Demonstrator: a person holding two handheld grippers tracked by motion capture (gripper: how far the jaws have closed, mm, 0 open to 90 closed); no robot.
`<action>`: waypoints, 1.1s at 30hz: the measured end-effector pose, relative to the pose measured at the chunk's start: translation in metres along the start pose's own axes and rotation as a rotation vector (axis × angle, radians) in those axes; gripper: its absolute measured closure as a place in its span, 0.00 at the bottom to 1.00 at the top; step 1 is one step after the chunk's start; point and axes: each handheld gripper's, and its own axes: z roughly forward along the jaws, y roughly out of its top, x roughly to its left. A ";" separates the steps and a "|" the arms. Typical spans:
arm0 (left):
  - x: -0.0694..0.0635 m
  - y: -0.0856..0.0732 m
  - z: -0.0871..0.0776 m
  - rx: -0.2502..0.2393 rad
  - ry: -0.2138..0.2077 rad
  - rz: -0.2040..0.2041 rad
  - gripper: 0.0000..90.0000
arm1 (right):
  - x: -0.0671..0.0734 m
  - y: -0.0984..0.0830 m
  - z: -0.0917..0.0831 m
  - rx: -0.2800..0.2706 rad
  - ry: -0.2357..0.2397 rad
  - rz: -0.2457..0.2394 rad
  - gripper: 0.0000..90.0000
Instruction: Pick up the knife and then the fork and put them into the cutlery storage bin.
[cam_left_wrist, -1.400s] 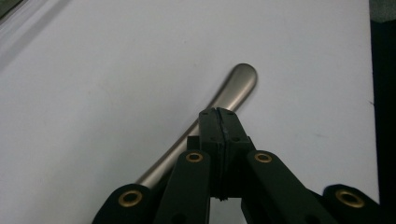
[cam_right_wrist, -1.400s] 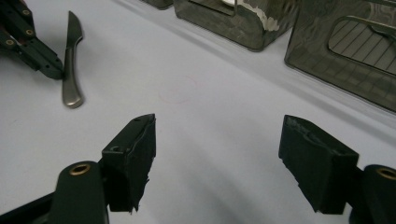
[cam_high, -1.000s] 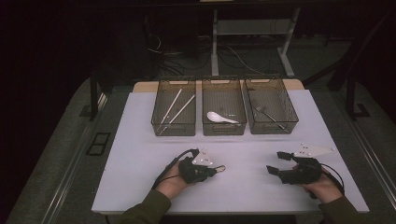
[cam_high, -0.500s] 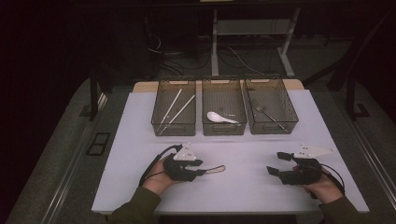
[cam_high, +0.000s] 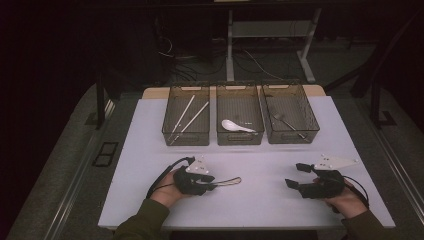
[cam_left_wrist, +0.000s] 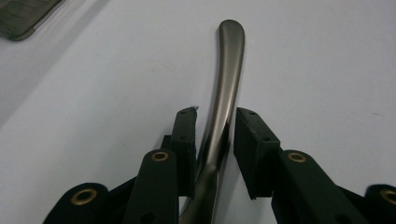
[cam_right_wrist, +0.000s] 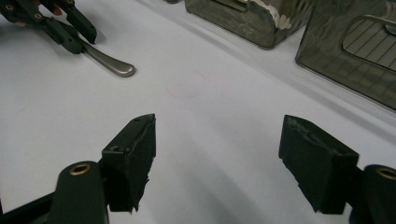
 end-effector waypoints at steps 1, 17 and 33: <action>-0.001 0.000 0.000 0.002 0.002 0.004 0.78 | 0.000 0.000 0.000 -0.001 0.001 0.001 0.30; -0.003 0.004 0.000 0.035 -0.007 0.011 0.88 | -0.003 0.004 -0.002 0.020 0.067 0.059 0.21; -0.013 0.016 -0.008 0.018 -0.062 0.011 0.88 | 0.011 0.010 -0.001 0.052 0.120 -0.035 0.20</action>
